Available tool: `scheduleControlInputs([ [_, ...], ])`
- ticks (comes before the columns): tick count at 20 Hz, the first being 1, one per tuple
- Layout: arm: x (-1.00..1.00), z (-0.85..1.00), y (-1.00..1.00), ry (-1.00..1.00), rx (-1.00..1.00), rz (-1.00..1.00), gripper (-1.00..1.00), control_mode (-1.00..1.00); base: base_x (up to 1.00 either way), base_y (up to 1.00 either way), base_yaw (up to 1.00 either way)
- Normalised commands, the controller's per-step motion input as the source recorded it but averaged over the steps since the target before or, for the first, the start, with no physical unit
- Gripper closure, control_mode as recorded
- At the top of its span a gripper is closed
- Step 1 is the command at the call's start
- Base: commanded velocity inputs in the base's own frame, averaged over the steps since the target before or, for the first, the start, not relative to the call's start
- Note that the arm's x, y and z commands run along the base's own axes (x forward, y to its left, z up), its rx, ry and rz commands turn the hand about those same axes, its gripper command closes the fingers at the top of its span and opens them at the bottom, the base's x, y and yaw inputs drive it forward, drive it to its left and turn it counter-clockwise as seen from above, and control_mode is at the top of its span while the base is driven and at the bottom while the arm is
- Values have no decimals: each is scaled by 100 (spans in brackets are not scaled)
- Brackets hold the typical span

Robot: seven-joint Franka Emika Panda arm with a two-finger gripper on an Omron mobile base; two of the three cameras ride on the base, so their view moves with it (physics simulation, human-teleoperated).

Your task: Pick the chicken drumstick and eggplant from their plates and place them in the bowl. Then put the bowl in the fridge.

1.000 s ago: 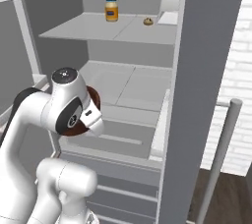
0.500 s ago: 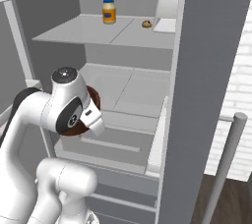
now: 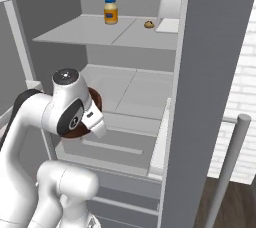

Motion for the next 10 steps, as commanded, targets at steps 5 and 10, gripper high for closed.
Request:
scheduleControlInputs([
  [5,12,0,-1,-3,0,0,100,-100,0,0,0],
  [10,56,0,-13,-4,14,-27,100,-100,0,0,0],
])
